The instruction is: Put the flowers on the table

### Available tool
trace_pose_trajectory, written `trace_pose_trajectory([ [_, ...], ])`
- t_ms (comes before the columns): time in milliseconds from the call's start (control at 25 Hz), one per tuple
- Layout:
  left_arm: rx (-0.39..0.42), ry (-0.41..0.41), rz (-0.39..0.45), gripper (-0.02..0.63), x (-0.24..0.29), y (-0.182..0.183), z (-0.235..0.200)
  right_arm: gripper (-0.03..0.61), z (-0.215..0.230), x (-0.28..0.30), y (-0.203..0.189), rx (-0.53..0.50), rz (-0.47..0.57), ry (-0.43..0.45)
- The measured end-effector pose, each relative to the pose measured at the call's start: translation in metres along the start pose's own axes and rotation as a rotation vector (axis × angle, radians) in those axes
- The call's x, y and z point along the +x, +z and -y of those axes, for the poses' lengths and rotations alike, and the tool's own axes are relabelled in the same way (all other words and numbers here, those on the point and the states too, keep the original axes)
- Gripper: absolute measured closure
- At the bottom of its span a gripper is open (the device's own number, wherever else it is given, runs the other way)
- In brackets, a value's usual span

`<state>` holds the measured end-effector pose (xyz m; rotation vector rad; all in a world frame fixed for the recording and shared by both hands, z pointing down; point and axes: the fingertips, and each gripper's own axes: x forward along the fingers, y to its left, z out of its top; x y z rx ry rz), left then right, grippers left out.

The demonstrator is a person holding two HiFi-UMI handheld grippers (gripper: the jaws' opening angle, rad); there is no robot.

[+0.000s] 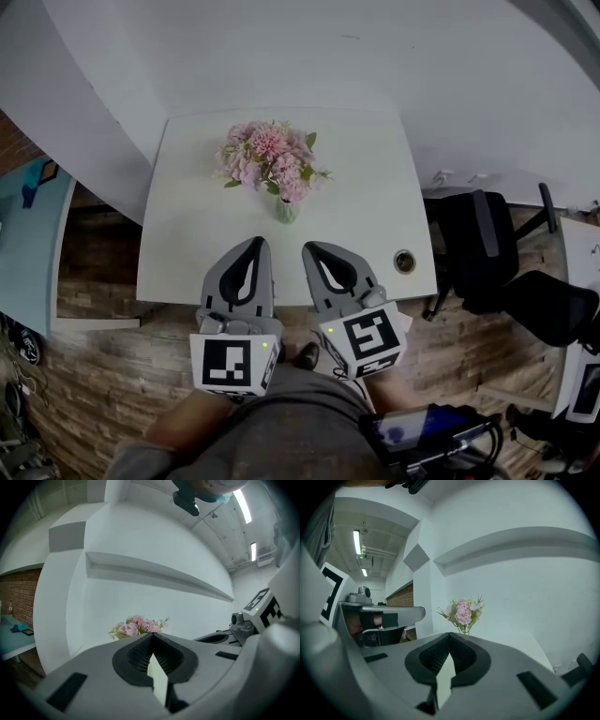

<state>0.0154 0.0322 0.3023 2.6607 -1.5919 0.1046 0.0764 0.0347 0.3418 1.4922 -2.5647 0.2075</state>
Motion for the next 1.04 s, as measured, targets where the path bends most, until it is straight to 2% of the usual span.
trace_pose_trajectory([
  [240,-0.006,0.003,-0.012,0.607,-0.008,0.003,0.01,0.572,-0.003,-0.011,0.012,-0.009,0.023,0.001],
  [360,-0.005,0.003,0.016,0.607,-0.005,0.01,0.011,0.572,-0.001,-0.012,0.018,-0.02,0.048,0.0],
  [1040,-0.009,-0.016,0.011,0.607,0.004,0.007,0.02,0.572,0.009,-0.016,0.015,-0.004,0.053,-0.011],
])
